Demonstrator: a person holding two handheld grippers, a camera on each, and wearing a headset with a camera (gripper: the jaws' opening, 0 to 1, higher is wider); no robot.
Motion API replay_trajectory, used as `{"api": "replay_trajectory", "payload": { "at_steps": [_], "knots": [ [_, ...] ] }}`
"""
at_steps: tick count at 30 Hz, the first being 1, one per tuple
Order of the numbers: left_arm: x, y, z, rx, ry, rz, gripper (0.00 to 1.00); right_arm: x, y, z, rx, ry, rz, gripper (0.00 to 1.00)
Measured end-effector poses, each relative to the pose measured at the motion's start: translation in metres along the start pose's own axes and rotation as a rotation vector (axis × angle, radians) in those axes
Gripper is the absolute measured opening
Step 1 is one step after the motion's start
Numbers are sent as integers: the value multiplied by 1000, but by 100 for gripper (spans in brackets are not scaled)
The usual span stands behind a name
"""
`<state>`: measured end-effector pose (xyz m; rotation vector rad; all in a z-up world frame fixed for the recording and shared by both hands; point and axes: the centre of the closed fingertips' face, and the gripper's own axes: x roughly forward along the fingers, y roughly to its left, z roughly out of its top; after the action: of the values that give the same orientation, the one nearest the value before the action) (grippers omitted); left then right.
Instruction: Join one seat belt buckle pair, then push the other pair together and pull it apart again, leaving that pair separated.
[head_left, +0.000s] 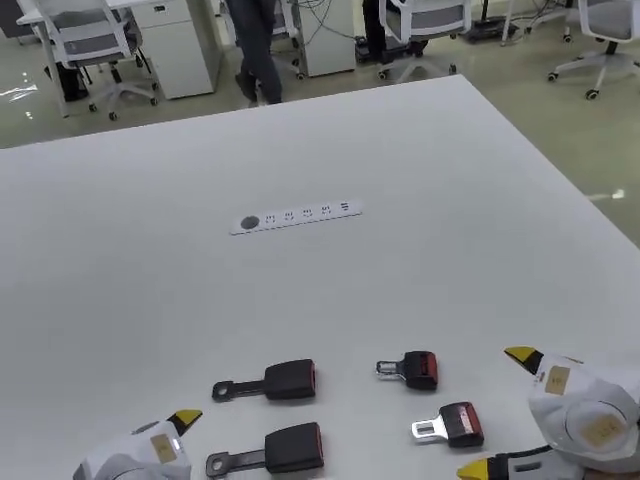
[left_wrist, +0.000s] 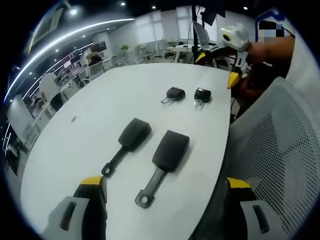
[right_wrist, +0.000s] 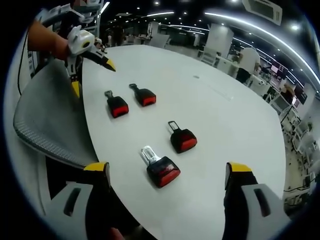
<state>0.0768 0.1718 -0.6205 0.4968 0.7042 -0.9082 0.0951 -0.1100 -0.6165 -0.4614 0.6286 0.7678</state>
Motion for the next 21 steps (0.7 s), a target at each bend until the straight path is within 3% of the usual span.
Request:
{"api": "replay_trajectory", "payload": {
  "at_steps": [9, 15, 17, 19, 21],
  "knots": [
    [2, 3, -3, 46, 26, 4, 97, 1, 6, -1, 8, -1, 20, 90],
    [7, 0, -5, 39, 21, -10, 89, 4, 7, 2, -5, -24, 40, 79],
    [13, -2, -10, 61, 34, -20, 85, 5, 9, 2, -17, -17, 51, 73],
    [16, -3, -13, 59, 52, -39, 74, 9, 12, -1, -29, -8, 66, 71],
    [19, 1, -12, 77, 52, -32, 70, 9, 11, -1, -34, -11, 66, 69]
  ]
}}
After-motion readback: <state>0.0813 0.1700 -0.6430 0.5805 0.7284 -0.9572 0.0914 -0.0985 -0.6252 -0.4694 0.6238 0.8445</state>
